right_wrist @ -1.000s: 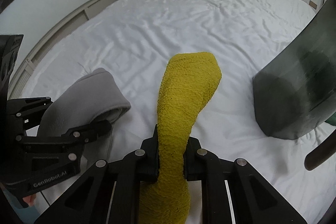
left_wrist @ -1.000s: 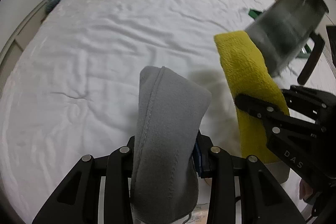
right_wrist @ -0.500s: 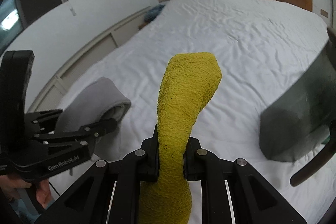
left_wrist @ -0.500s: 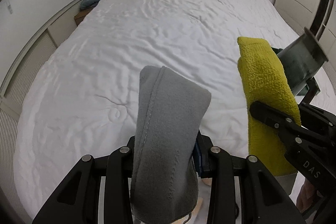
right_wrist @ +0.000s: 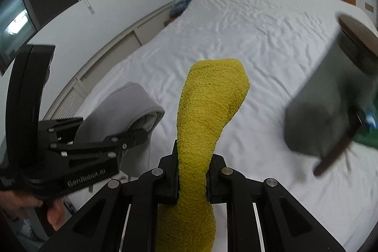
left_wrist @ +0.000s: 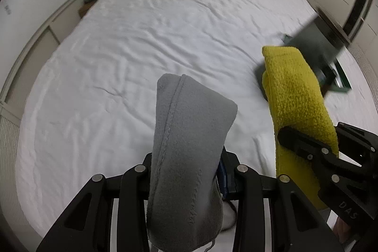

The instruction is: Organize soft objects

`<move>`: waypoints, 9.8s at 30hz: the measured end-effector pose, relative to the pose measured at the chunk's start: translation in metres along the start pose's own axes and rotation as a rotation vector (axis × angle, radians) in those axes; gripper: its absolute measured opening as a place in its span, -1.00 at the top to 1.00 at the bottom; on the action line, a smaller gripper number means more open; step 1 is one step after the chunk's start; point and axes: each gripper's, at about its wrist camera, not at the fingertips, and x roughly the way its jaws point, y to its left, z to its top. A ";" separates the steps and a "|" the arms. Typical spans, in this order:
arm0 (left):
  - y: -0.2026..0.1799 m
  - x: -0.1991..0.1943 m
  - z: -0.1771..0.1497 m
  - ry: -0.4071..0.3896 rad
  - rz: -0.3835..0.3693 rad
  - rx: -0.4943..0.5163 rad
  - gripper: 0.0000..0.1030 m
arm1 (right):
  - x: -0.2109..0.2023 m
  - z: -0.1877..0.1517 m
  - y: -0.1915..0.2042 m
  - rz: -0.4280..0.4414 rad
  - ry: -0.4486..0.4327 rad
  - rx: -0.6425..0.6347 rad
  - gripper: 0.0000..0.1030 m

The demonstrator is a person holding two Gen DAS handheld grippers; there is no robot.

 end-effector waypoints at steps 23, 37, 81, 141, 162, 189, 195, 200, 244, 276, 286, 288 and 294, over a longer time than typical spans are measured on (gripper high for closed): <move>-0.265 0.014 -0.011 0.116 -0.408 0.229 0.39 | -0.179 -0.105 -0.199 -0.340 0.148 0.237 0.72; -0.362 0.064 0.128 -0.082 -0.432 0.121 0.39 | -0.179 -0.001 -0.332 -0.488 -0.006 0.123 0.72; -0.431 0.232 0.195 0.019 -0.214 0.037 0.12 | 0.040 0.100 -0.509 -0.595 0.188 0.060 0.36; -0.407 0.075 0.135 -0.275 -0.285 0.093 -0.57 | -0.147 0.051 -0.363 -0.762 -0.005 0.070 0.06; -0.249 -0.027 -0.018 -0.237 -0.392 0.215 -0.69 | -0.200 -0.060 -0.106 -0.690 -0.015 -0.010 0.05; 0.047 0.065 -0.117 -0.008 -0.101 0.035 -0.69 | 0.022 -0.069 0.007 -0.316 0.152 -0.001 0.04; 0.055 0.091 -0.125 0.045 -0.076 0.025 -0.69 | 0.043 -0.068 0.004 -0.323 0.165 0.003 0.04; 0.054 0.087 -0.122 0.019 -0.087 0.024 -0.69 | 0.045 -0.070 0.004 -0.317 0.156 0.006 0.04; -0.012 0.130 -0.065 0.068 -0.071 0.005 -0.68 | 0.057 -0.071 -0.025 -0.239 0.178 -0.010 0.05; -0.003 0.152 -0.040 0.083 -0.124 0.010 0.59 | 0.070 -0.060 -0.035 -0.243 0.147 0.046 0.80; -0.014 0.123 -0.026 0.048 -0.120 0.028 0.86 | 0.048 -0.058 -0.028 -0.187 0.130 0.016 0.81; -0.015 0.122 -0.028 0.064 -0.127 0.014 0.88 | 0.046 -0.058 -0.030 -0.176 0.137 0.016 0.81; -0.021 0.109 -0.027 0.060 -0.128 0.014 0.89 | 0.040 -0.058 -0.031 -0.145 0.143 -0.001 0.81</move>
